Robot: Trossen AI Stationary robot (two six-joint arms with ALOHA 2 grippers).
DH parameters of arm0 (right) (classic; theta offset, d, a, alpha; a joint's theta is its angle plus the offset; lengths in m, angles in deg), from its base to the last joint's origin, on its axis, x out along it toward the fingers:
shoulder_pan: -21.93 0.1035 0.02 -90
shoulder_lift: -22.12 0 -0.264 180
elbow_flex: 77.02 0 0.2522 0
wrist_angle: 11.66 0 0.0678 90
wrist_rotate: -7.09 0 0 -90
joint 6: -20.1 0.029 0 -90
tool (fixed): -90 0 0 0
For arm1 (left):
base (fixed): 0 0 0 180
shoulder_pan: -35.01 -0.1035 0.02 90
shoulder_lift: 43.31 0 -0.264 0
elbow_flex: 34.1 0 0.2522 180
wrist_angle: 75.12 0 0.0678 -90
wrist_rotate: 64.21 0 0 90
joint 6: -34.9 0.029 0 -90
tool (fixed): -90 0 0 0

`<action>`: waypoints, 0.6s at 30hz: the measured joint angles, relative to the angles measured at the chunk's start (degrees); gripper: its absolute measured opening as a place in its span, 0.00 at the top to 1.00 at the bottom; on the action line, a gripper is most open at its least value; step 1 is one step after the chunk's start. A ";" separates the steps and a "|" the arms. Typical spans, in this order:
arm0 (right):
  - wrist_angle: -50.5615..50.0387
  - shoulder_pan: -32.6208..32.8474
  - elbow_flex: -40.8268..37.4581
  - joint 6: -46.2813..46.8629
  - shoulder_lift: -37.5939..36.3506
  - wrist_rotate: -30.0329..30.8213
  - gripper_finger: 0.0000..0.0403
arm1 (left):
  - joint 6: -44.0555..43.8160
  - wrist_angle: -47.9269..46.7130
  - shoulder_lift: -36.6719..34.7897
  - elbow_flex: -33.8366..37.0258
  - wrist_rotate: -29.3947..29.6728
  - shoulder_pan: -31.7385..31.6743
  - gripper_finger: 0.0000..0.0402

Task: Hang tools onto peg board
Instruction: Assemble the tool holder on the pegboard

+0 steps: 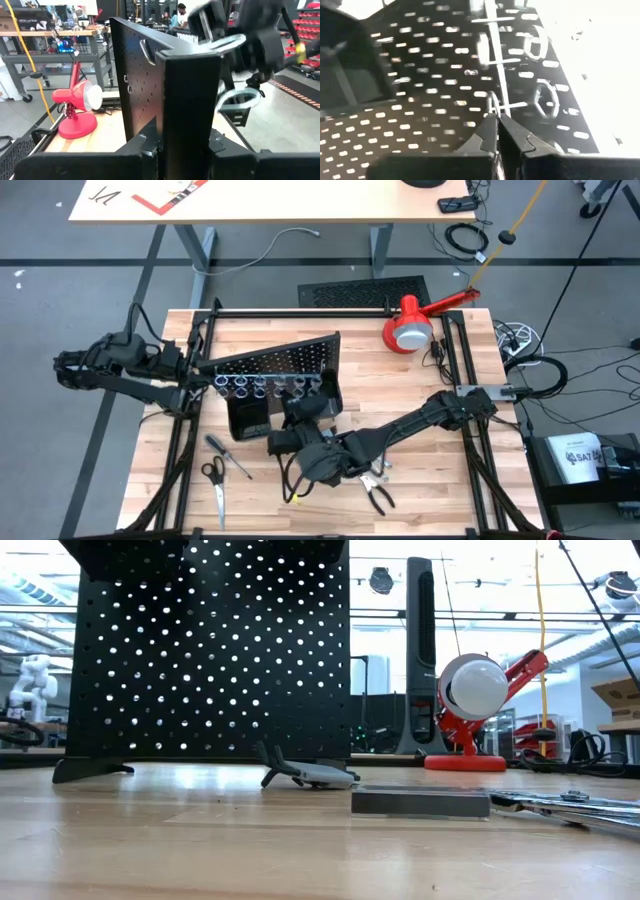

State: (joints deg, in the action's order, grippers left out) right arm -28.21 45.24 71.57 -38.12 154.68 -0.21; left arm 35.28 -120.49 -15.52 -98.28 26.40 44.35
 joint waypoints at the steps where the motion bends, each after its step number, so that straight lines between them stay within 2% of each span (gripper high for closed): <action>1: 0.00 0.02 0.01 -0.20 -0.92 0.09 1.00 | 0.00 -0.03 0.00 0.00 -0.06 0.00 0.84; 8: -1.48 -0.18 0.48 -0.24 -5.33 -2.53 1.00 | 0.16 0.23 -0.02 0.00 -0.65 0.06 0.84; 18: -2.16 0.20 0.35 6.12 -5.25 -2.80 1.00 | 0.17 0.47 -0.06 0.07 -0.21 0.09 0.84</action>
State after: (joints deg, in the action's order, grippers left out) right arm -30.37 45.44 71.92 -32.00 149.43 -3.01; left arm 35.45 -120.02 -15.58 -98.21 26.19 44.44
